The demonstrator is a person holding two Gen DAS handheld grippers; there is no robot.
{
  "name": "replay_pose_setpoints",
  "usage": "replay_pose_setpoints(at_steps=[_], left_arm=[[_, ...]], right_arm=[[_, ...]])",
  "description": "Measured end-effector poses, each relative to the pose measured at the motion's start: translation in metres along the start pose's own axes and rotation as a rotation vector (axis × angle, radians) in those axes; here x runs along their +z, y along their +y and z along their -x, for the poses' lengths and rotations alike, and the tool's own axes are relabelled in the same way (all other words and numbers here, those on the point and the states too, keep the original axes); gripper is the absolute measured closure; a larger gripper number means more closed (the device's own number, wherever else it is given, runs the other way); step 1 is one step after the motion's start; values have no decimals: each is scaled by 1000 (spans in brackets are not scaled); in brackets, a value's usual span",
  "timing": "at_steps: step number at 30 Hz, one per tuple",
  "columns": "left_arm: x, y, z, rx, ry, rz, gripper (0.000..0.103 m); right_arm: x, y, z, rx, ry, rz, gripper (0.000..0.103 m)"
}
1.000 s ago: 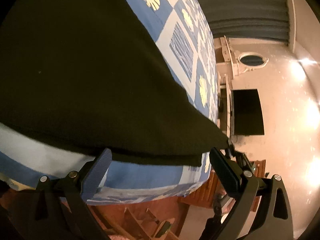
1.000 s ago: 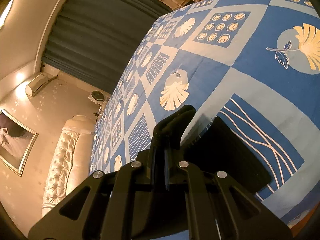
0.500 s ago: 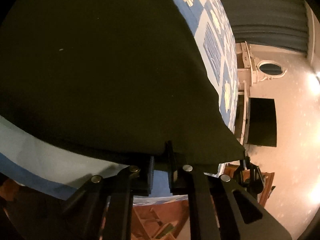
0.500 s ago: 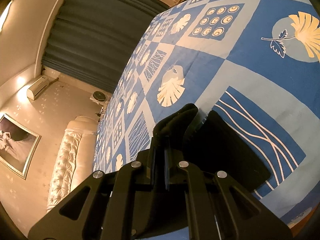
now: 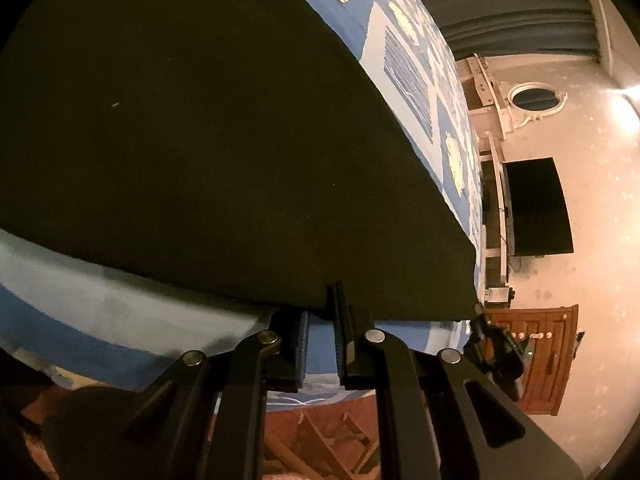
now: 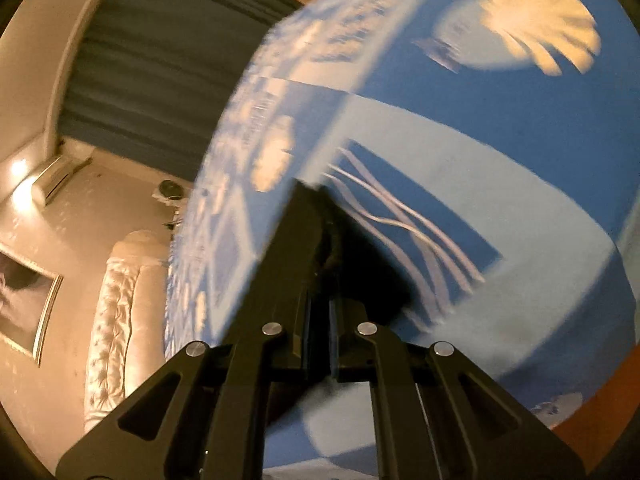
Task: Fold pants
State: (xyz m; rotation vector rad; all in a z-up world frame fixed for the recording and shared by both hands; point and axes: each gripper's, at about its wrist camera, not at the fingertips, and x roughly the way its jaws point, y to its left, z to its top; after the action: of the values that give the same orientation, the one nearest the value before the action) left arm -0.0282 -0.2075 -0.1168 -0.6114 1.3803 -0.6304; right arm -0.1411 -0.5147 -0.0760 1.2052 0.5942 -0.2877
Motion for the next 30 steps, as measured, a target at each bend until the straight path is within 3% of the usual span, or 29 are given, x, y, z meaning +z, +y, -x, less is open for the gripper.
replay_pose_setpoints(at_steps=[3,5,7,9,11,12,14,15,18,19,20,21,23,26,29,30], left_arm=[[-3,-8,3,14,-1,-37,91],[-9,-12,4,28,10,-59,89],[-17,-14,3,51,48,-96,89],[-25,-12,6,60,72,-125,89],[-30,-13,12,76,81,-159,87],[-29,-17,16,82,76,-182,83],[-26,-22,27,91,45,-215,61],[-23,-24,38,98,15,-241,58],[-11,-34,69,121,-72,-331,55],[-5,-35,79,142,-103,-365,48],[1,-33,89,171,-138,-396,39],[6,-30,96,196,-165,-412,37],[22,-18,114,264,-227,-429,36],[58,16,142,399,-307,-427,36],[86,47,166,481,-348,-377,36],[96,61,177,500,-367,-353,36]], right_arm=[[-1,-7,0,7,17,-15,95],[0,-9,9,19,-13,-41,88],[4,-14,23,17,-62,-67,65],[7,-23,34,25,-86,-93,59],[7,-32,30,76,-46,-129,57],[4,-37,23,122,-10,-162,55],[-2,-43,9,193,38,-217,53],[-6,-45,-1,228,56,-239,53],[-7,-39,-12,233,18,-218,53],[-6,-34,-13,226,14,-198,56],[-4,-26,-14,192,14,-149,66],[-2,-20,-17,155,28,-99,92],[1,-21,-18,96,22,-72,92],[0,-24,-19,95,44,-64,91],[14,-11,-2,40,12,28,68],[22,-8,3,50,3,48,45]])
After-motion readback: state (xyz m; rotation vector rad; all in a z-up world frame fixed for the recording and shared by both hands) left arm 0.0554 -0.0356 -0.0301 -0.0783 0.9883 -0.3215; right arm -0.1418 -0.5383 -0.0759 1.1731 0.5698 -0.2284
